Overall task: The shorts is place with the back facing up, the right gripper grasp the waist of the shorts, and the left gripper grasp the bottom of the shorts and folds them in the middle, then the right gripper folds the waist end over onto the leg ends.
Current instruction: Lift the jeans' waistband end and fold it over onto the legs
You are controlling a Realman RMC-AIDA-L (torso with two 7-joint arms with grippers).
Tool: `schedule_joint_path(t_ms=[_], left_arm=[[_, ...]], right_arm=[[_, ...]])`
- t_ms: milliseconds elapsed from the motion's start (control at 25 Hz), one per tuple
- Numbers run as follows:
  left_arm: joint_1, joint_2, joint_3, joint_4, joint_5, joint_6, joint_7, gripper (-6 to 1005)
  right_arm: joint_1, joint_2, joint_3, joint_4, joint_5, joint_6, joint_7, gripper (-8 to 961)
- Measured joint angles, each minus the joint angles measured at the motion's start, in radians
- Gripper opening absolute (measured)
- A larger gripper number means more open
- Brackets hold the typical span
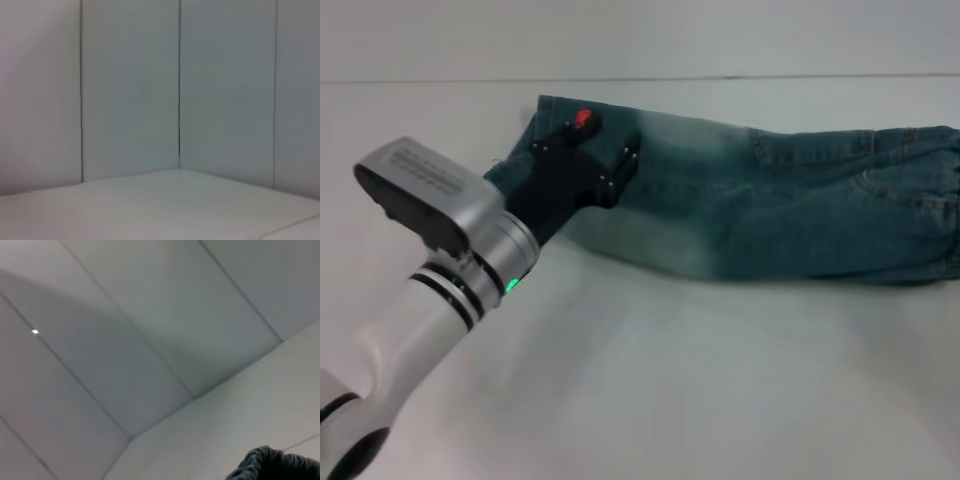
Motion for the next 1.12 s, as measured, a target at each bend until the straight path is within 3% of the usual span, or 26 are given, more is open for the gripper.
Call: schedule_joint_path(t_ms=[160, 480, 600, 720, 920, 1120], left_arm=[[-0.027, 0.0, -0.066, -0.038, 0.088, -0.042, 0.068, 662], [-0.075, 0.0, -0.236, -0.08, 0.371, -0.167, 0.119, 295], [-0.072, 0.0, -0.312, -0.092, 0.466, -0.187, 0.156, 177], [-0.067, 0.0, -0.354, -0.101, 0.535, -0.204, 0.163, -5], [-0.062, 0.0, -0.386, -0.131, 0.615, -0.2, 0.163, 2], [-0.049, 0.0, -0.433, -0.177, 0.713, -0.16, 0.163, 2]], right_arm=[[-0.041, 0.001, 0.005, -0.041, -0.015, -0.092, 0.03, 96], [-0.047, -0.004, 0.011, -0.118, -0.003, -0.304, 0.12, 94], [0.019, -0.002, 0.012, -0.167, 0.016, -0.36, 0.19, 93], [0.104, -0.005, 0.005, -0.192, 0.016, -0.375, 0.251, 92], [0.253, -0.023, -0.005, -0.206, -0.028, -0.316, 0.32, 90], [0.358, -0.026, -0.054, -0.21, -0.083, -0.239, 0.358, 89]])
